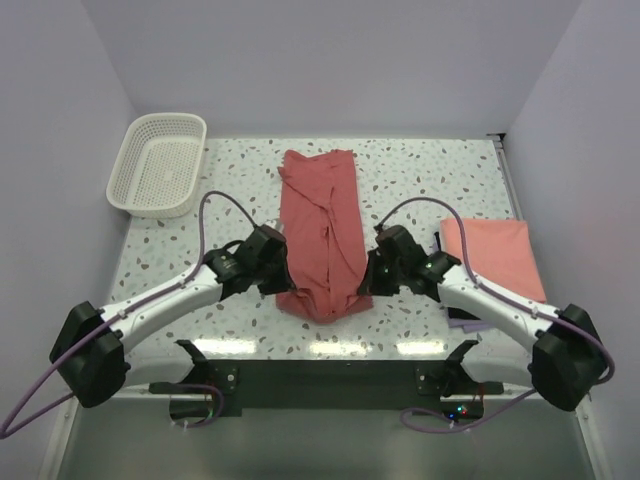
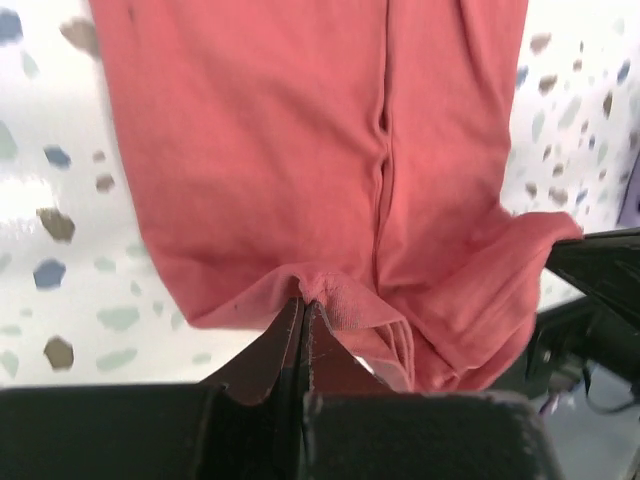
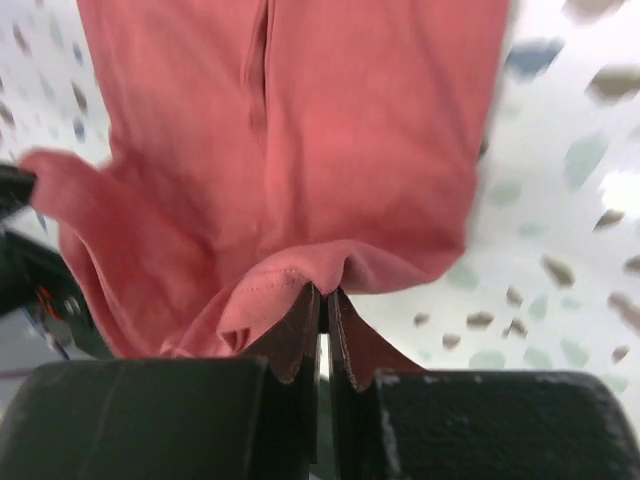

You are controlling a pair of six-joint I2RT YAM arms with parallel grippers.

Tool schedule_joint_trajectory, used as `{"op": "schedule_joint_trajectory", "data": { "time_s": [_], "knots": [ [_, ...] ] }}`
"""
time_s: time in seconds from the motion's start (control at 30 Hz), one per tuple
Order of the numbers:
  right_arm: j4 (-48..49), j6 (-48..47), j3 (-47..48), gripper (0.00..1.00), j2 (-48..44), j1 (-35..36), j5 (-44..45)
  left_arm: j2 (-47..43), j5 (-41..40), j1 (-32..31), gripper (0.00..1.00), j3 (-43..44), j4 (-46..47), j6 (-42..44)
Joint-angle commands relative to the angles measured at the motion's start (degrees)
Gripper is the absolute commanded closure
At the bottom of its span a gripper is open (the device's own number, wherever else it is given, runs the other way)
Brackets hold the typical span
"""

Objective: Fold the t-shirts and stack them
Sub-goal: Fold the tshirt

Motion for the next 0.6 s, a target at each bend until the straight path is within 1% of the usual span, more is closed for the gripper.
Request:
{"op": "schedule_joint_trajectory", "data": {
  "time_s": [0.0,0.1,0.17,0.2,0.3,0.43,0.57],
  "knots": [
    [6.0,-4.7,6.6,1.0,6.6,-6.7,1.5,3.6,-3.1,4.8,1.0,2.0,8.4,0.7],
    [6.9,-5.9,12.6,1.0,14.0,-9.1,3.0,7.1,-3.1,8.9,1.0,2.7,13.9,0.3],
    [8.0,-6.0,14.9,1.0,16.7,-10.0,3.8,10.3,-3.7,10.4,1.0,4.3,16.0,0.8],
    [8.6,-6.1,17.3,1.0,19.5,-10.4,4.1,11.5,-4.3,11.9,1.0,5.7,16.6,1.9],
    [8.8,-6.8,21.8,1.0,24.0,-12.0,5.2,17.3,-3.7,14.4,1.0,13.9,16.3,4.3],
    [9.6,-6.8,26.2,1.0,28.4,-14.6,5.2,23.0,-4.1,16.6,1.0,19.6,15.7,5.3],
    [10.5,-6.7,29.2,1.0,31.7,-17.5,4.5,28.2,-2.0,19.5,1.0,22.4,16.7,5.4]
  ]
}}
